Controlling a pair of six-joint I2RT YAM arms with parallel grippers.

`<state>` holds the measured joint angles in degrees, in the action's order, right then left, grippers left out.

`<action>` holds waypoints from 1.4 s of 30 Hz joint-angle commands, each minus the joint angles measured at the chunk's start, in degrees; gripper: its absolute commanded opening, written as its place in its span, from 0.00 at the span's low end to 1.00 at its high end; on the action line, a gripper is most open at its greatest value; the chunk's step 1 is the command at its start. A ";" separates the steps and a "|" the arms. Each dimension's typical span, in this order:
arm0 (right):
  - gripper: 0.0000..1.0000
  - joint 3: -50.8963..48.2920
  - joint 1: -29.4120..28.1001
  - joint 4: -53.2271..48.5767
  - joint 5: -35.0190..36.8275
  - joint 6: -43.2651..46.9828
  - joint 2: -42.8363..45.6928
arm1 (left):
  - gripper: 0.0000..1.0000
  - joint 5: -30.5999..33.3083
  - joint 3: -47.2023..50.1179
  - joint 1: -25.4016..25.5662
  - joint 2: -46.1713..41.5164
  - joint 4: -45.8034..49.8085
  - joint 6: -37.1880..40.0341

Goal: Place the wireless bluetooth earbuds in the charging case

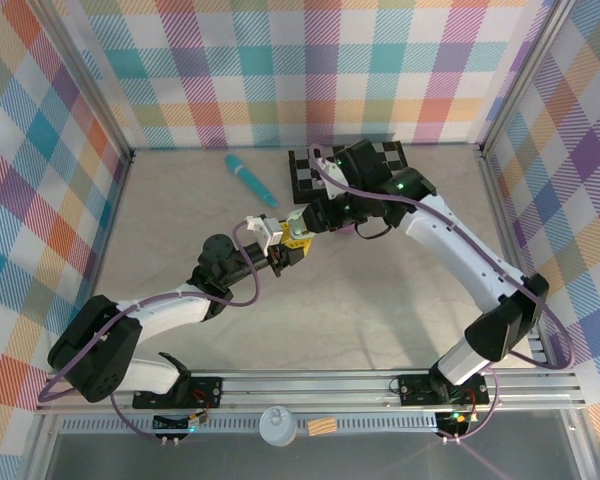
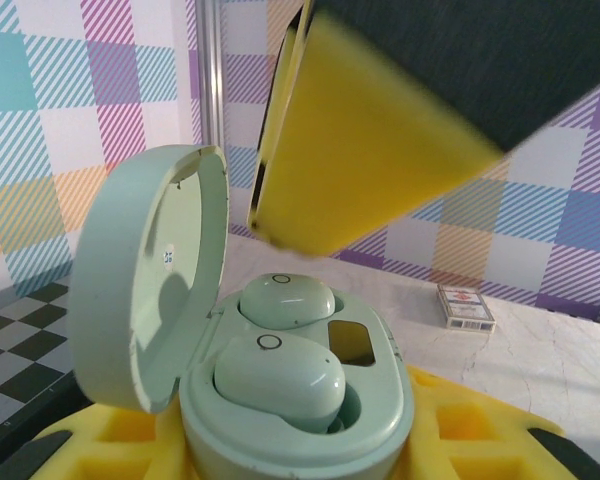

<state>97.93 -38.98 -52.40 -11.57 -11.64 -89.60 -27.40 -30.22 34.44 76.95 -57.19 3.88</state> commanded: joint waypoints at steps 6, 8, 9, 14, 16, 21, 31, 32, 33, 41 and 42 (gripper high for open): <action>0.57 2.78 0.75 4.35 0.00 -2.66 1.58 | 0.32 -1.25 -0.02 -0.51 -1.27 -3.33 -0.01; 0.59 5.62 0.92 3.09 0.96 -2.95 -0.97 | 0.32 -1.34 0.06 -0.52 -1.19 -3.53 0.03; 0.59 7.09 1.06 2.19 1.55 -2.94 -2.58 | 0.32 -1.51 0.07 -0.51 -1.19 -3.70 -0.01; 0.60 10.70 1.17 -0.14 1.91 -1.80 -6.62 | 0.32 -0.70 0.90 -0.51 -1.53 -3.91 -0.09; 0.61 9.62 1.20 -0.10 1.22 -1.07 -6.44 | 0.32 -0.73 0.87 -0.51 -1.99 -3.26 0.13; 0.62 3.76 1.25 2.11 0.38 -0.91 -3.08 | 0.32 -0.39 0.43 -0.51 -2.45 -2.75 0.49; 0.62 -8.15 3.90 9.76 -9.30 -7.97 6.65 | 0.32 -0.46 0.07 -0.51 -2.24 -2.93 0.32; 0.62 -9.85 4.94 11.62 -11.89 -10.18 7.61 | 0.32 -0.50 0.11 -0.51 -2.44 -2.93 0.21; 0.63 -12.25 6.09 14.54 -14.98 -13.26 8.84 | 0.32 -0.49 0.16 -0.52 -2.63 -3.01 0.10; 0.74 -30.80 10.11 39.37 -29.56 -35.50 15.00 | 0.32 -1.24 -0.28 -0.51 -4.04 -2.75 -0.35; 0.76 -32.48 10.15 42.44 -30.60 -38.06 15.15 | 0.32 -1.38 -0.37 -0.52 -4.08 -2.82 -0.45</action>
<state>68.93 -29.02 -23.44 -34.33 -38.13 -75.81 -27.51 -29.67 34.39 74.32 -57.19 3.88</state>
